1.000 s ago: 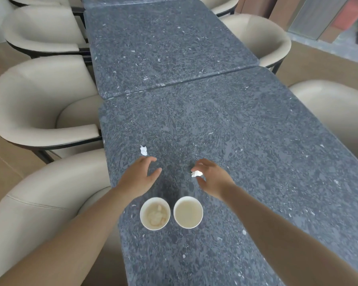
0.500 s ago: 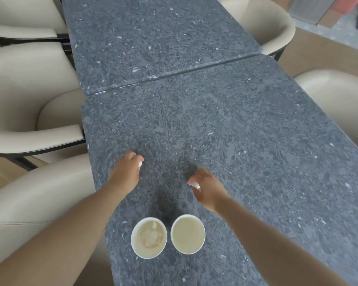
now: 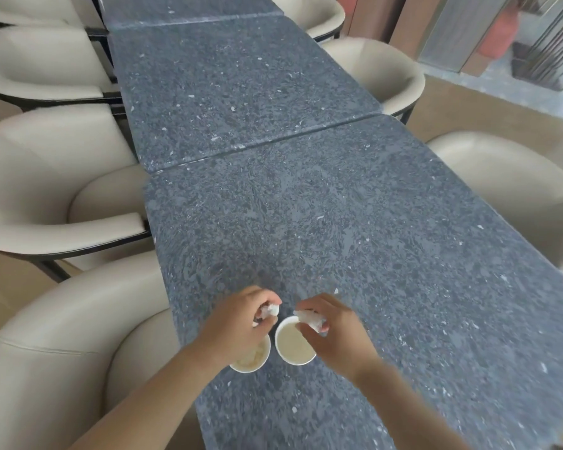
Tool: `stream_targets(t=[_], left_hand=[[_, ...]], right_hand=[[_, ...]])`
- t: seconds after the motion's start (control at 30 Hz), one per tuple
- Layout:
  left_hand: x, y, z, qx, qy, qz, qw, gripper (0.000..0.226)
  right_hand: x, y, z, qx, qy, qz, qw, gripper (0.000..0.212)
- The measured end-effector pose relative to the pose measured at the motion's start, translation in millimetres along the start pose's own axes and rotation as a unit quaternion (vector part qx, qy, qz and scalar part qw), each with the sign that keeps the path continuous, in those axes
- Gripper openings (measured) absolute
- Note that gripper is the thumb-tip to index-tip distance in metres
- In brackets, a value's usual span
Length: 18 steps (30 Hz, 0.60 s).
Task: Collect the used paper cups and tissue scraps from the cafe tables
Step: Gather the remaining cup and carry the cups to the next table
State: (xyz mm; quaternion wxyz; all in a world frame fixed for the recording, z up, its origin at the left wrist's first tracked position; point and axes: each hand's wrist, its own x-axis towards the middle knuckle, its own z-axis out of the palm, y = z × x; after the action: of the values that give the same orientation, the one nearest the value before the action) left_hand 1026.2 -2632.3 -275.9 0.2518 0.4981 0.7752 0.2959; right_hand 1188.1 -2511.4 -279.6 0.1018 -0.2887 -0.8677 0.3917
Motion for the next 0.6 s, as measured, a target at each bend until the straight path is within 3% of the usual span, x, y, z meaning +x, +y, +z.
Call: stream_targets(t=[0.13,0.3,0.6], left_hand=[[-21,17,9,0.022,-0.019,-0.008,1.000,0.023],[-30,30,18,0.008,-0.030,-0.010,0.999,0.044],[-60,8,13,0.100,-0.033,-0.031,0.994,0.035]], right_hand=[[-16,-10,3,-0.016,-0.028,0.019,0.999,0.032],[-25,-12,-3,-0.026,-0.027,0.017,0.999,0.032],[-46,-1,4,-0.118,-0.090,-0.027,0.989,0.031]])
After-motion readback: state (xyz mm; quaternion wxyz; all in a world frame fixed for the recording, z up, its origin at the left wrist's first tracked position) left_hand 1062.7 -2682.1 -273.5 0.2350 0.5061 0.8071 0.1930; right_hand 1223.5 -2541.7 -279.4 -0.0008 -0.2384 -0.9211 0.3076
